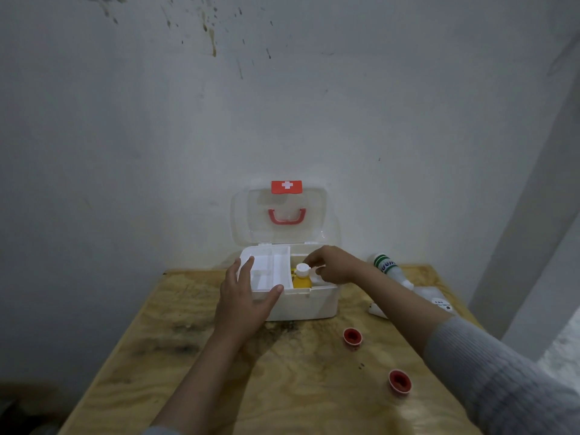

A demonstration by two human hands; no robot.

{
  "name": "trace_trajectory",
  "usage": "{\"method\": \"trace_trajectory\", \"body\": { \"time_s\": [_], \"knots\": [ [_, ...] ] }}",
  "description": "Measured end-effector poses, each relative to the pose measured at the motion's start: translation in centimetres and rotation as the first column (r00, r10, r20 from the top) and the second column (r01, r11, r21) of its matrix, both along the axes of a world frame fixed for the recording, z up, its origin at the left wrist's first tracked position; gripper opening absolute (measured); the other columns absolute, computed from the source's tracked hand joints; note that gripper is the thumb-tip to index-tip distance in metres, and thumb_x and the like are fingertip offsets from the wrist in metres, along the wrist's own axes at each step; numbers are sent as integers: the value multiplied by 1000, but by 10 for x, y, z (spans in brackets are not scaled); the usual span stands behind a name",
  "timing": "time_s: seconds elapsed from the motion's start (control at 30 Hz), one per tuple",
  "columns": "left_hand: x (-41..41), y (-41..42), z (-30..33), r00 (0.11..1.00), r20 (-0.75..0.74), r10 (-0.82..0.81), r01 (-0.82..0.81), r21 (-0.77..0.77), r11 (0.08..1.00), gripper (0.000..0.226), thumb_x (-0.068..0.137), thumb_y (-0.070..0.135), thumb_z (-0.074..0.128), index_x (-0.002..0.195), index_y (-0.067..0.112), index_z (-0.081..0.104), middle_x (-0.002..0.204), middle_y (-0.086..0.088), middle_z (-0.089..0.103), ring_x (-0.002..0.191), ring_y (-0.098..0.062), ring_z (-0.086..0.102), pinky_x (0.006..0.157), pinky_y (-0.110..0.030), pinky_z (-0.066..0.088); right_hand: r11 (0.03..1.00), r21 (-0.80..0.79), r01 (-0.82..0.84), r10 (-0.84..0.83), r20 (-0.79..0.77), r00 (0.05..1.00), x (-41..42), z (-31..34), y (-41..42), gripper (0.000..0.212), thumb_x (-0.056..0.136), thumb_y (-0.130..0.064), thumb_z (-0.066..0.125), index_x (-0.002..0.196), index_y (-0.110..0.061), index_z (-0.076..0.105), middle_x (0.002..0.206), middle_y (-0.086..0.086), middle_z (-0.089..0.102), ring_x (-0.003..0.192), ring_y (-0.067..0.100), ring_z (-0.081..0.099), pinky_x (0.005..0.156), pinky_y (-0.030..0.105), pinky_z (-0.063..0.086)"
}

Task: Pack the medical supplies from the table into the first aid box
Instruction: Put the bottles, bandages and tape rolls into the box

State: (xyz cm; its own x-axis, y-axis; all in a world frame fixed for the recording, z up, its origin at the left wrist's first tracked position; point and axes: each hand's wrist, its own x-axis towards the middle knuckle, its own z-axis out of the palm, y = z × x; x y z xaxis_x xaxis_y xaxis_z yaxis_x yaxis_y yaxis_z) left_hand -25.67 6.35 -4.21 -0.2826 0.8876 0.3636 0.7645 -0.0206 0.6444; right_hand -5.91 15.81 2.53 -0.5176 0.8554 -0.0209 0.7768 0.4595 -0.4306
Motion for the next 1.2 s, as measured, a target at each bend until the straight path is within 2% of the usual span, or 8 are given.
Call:
{"method": "trace_trajectory", "body": {
  "time_s": [0.13,0.23,0.4,0.53,0.7,0.83,1.0,1.2],
  "knots": [
    [0,0,0,1000,4,-6,5,2,1000,86,74,68,57,145,33,24,156,1,18,139,-24,25,102,-48,39,986,136,92,-52,-278,959,16,7,-10,30,85,2,56,108,-12,69,114,5,70,108,15,62,91,18,42],
    [0,0,0,1000,10,-13,13,8,1000,84,75,66,57,145,32,26,156,1,18,139,-24,24,103,-47,38,956,241,166,-72,-356,932,41,16,-18,23,83,-1,59,98,-12,73,106,3,72,98,15,64,91,24,46],
    [-1,1,0,1000,-1,2,-2,-5,1000,84,75,67,57,144,32,26,156,1,18,139,-25,25,102,-48,39,873,272,405,-358,-207,910,107,8,-6,23,78,-14,66,101,-17,69,106,4,70,85,15,61,77,29,50],
    [0,1,-1,1000,-6,7,-8,-17,1000,83,75,67,57,144,32,27,156,0,19,139,-26,25,102,-48,39,788,174,591,-598,-14,802,145,-16,-7,40,77,-26,69,114,-15,60,115,7,64,104,23,59,83,35,50],
    [-1,0,0,1000,-4,-4,4,-8,1000,83,76,65,57,145,30,27,155,0,20,139,-25,25,102,-46,38,749,164,642,-641,-70,765,146,-43,-15,42,80,-30,66,118,-14,58,115,7,65,101,24,61,73,32,48],
    [-2,1,0,1000,-16,0,0,-20,1000,84,75,67,56,145,31,25,155,0,20,139,-25,26,102,-46,38,711,181,679,-686,-35,727,139,-46,-15,30,82,-25,61,109,-11,61,106,9,67,97,26,61,77,35,51],
    [-1,1,0,1000,-18,3,-4,-32,999,84,75,67,57,145,32,24,155,0,19,138,-25,26,101,-48,39,693,135,708,-713,-17,701,135,-50,-10,32,81,-27,61,108,-13,56,107,9,65,97,28,60,78,36,50],
    [-2,1,0,1000,-28,4,-5,-34,999,85,75,68,56,145,32,24,155,0,19,138,-26,26,100,-48,40,655,134,744,-727,-156,669,137,-53,-4,28,81,-17,60,104,-1,55,100,17,66,84,30,59,68,34,45]
  ]
}}
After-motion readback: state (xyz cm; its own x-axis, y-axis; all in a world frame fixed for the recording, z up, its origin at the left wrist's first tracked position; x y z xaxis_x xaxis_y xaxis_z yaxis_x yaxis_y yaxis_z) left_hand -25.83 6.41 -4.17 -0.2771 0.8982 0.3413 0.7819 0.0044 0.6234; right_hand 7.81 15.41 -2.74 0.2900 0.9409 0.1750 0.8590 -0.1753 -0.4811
